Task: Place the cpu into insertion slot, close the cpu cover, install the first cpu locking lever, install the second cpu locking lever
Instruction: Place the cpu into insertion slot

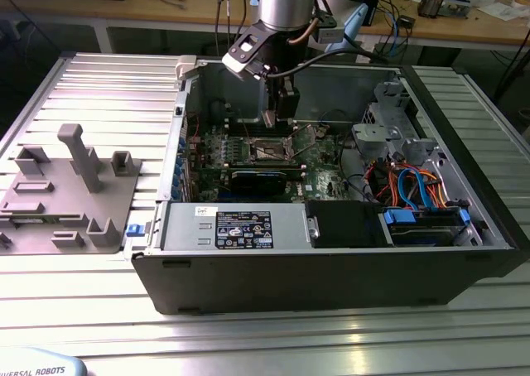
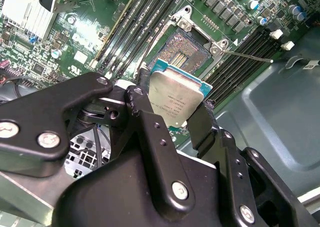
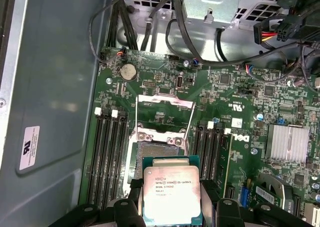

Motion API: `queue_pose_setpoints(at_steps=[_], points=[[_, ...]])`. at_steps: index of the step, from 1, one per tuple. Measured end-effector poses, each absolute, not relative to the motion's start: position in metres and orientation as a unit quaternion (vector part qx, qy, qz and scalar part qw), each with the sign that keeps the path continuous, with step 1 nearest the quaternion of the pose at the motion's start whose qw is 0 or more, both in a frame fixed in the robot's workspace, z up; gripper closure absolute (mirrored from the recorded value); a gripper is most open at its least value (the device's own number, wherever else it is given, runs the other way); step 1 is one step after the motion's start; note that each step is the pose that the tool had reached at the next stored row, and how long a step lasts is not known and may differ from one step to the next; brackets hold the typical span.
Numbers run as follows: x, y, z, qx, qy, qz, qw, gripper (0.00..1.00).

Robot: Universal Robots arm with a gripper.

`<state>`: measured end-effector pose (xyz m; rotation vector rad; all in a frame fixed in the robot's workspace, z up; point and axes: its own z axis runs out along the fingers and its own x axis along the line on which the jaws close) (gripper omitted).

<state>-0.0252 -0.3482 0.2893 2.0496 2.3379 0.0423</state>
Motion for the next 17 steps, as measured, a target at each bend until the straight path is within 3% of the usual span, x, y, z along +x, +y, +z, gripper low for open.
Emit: queue_pose_setpoints(at_steps=[17], points=[[-0.0252, -0.3482, 0.2888, 0.666, 0.745, 0.013, 0.016, 0.46]])
